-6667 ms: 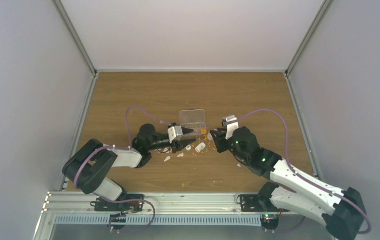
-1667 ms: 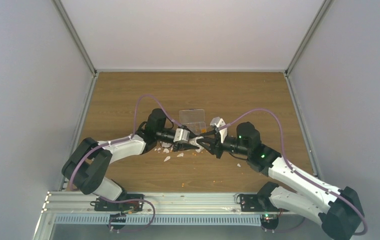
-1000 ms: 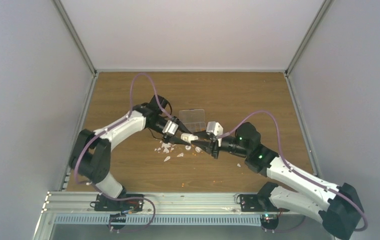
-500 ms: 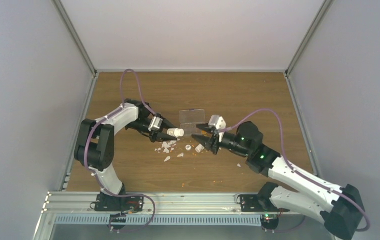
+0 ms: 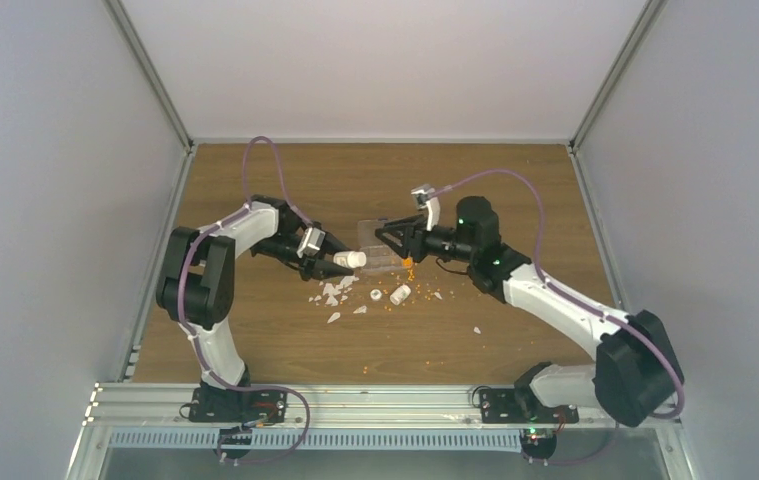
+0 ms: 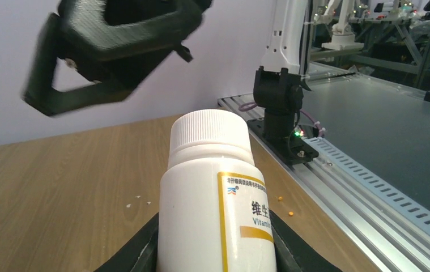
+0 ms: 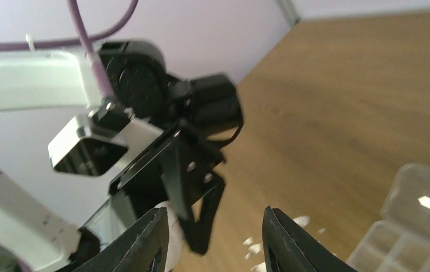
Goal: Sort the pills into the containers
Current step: Unscrew the lid of the pill bottle.
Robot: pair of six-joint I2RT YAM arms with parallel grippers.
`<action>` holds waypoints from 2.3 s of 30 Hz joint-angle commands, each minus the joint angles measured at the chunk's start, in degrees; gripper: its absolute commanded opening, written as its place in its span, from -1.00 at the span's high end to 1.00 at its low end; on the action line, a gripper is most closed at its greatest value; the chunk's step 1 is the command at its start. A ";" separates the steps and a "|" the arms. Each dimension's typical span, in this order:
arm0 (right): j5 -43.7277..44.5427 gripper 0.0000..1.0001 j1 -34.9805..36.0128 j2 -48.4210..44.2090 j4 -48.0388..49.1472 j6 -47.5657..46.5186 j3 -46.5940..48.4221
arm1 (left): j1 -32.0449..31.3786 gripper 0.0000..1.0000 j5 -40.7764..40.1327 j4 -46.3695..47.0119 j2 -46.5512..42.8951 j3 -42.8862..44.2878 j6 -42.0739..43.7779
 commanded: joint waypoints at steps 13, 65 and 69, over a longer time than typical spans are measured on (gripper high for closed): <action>-1.40 -0.99 5.92 7.11 -17.65 0.30 11.67 | 2.72 0.95 19.44 -0.68 3.55 3.19 3.93; 6.25 -0.15 9.54 4.97 -22.51 -27.40 11.18 | 3.56 0.95 19.47 -0.59 4.62 3.58 3.00; 12.90 -0.14 12.27 2.09 -20.69 -36.69 7.85 | 3.60 0.94 19.45 -0.65 5.06 3.95 2.87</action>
